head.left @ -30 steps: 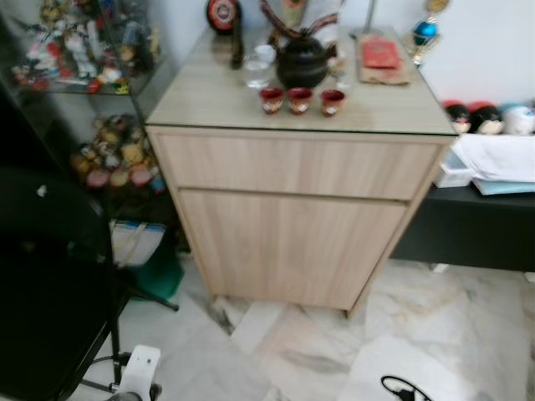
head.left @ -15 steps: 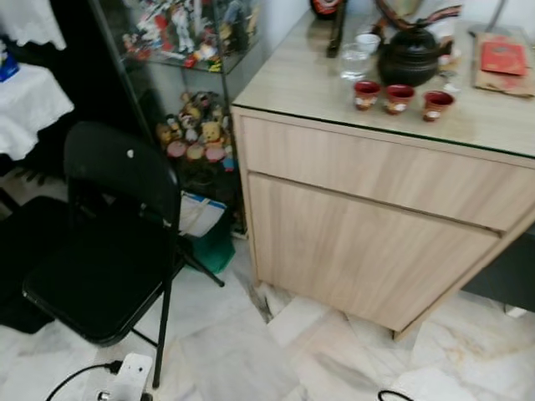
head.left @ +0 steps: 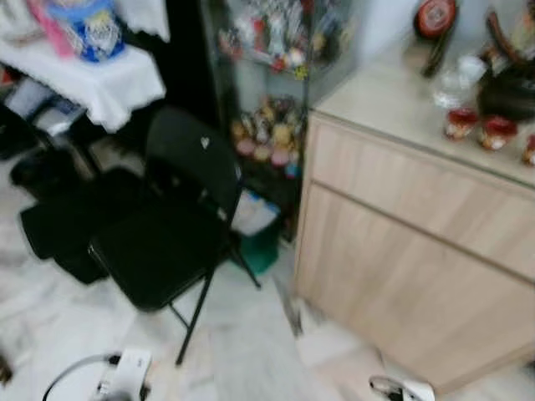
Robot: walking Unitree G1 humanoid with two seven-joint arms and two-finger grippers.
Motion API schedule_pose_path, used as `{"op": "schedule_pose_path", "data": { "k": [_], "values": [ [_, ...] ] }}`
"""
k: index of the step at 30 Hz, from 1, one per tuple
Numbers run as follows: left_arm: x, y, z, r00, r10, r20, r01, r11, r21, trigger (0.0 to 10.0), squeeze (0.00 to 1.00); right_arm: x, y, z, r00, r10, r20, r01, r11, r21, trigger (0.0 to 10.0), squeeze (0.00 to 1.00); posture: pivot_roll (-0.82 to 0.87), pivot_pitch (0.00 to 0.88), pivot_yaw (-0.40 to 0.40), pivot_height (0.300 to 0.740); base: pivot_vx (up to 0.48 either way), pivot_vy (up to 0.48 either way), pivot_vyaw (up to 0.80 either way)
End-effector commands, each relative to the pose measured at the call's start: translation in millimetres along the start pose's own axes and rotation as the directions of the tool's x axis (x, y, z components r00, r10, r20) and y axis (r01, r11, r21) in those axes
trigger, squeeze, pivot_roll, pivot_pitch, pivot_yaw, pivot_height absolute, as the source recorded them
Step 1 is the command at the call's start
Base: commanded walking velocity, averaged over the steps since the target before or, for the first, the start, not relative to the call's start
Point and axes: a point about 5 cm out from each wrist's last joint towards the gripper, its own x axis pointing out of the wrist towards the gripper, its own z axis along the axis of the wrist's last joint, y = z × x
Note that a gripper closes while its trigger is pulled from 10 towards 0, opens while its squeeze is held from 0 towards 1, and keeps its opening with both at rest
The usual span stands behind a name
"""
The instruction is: Sweep floor
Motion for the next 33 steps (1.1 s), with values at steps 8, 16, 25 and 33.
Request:
{"op": "schedule_pose_path", "data": {
  "k": [8,16,25,33],
  "values": [
    [-2.5,0.3,-15.9,0.998,0.002,-0.063,-0.005,0.999,-0.044,10.0,0.0,-1.5,0.4,-6.2,1.0,0.004,-0.018,-0.004,1.0,-0.015,10.0,0.0,-0.02,0.085,-0.006,0.74,0.0,0.0,0.8],
    [-2.8,0.7,-17.1,0.998,0.001,-0.066,-0.004,0.999,-0.042,10.0,0.0,-2.4,2.4,-10.2,1.0,0.007,-0.029,-0.007,1.0,-0.012,10.0,0.0,-0.02,0.098,-0.002,0.74,0.0,0.0,0.8],
    [-3.5,4.1,-18.7,0.997,0.009,-0.072,-0.013,0.998,-0.054,10.0,0.0,-1.4,8.2,-8.4,0.999,0.027,-0.022,-0.026,0.998,0.057,10.0,0.0,-0.01,0.114,0.009,0.74,0.0,0.0,0.39],
    [-4.0,5.4,-20.8,0.996,0.012,-0.084,-0.017,0.998,-0.054,10.0,0.0,-1.3,11.2,-8.1,0.999,0.039,-0.015,-0.038,0.997,0.062,10.0,0.0,-0.01,0.112,0.013,0.74,0.0,0.369,0.0]
  ]
}}
